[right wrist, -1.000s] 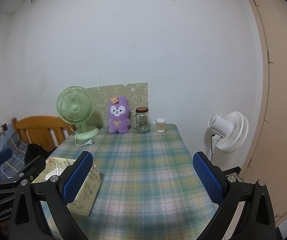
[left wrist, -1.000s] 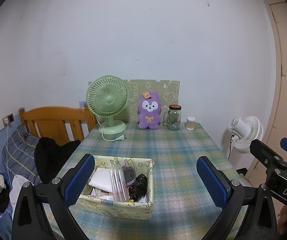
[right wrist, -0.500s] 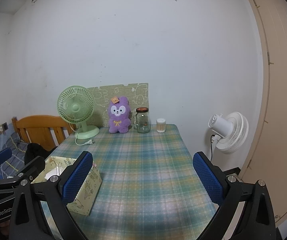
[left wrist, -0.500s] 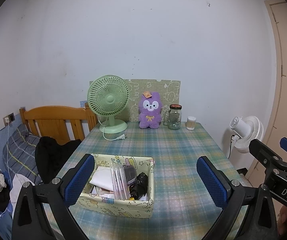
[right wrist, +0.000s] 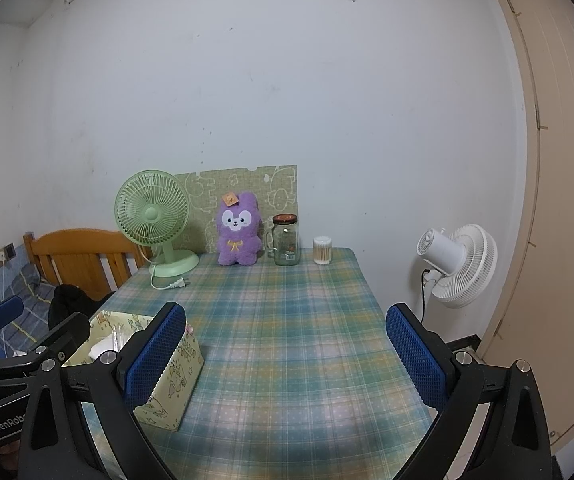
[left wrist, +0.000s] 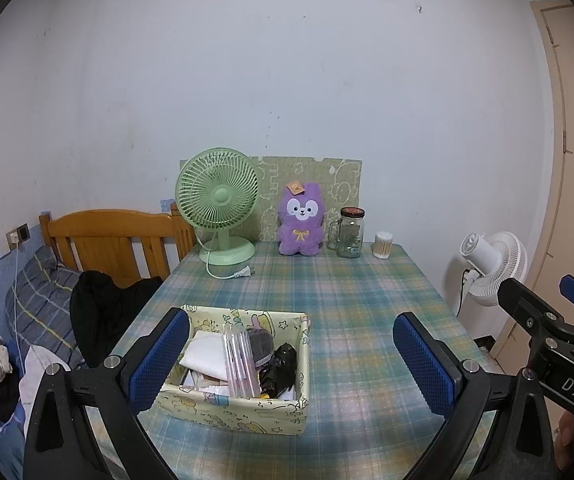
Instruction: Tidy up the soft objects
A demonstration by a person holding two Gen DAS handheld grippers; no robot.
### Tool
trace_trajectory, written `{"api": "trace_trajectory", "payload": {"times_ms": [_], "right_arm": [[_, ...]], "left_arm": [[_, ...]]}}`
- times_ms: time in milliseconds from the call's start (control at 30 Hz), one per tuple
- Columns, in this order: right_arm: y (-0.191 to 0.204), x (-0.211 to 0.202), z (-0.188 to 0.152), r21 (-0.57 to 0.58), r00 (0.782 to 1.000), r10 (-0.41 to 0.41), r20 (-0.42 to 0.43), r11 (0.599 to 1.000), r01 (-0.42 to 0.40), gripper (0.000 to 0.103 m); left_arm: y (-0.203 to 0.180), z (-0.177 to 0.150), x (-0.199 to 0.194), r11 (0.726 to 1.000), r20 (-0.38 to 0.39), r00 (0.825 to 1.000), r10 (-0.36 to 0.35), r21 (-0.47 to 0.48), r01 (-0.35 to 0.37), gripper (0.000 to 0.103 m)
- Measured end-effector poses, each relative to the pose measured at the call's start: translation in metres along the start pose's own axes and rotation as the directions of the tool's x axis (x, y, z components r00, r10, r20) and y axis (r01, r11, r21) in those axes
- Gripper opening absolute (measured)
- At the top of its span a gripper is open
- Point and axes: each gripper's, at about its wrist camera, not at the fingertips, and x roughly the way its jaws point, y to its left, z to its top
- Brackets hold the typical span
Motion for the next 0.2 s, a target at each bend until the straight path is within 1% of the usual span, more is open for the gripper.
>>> {"api": "trace_trajectory", "payload": {"times_ms": [200], "right_arm": [[0.0000, 0.0006, -0.0028, 0.002, 1.000, 0.000, -0.004, 1.000, 0.000, 0.102]], "left_arm": [[-0.0003, -0.0004, 0.0000, 1.000, -0.001, 1.000, 0.000, 0.000, 0.000, 0.103]]}}
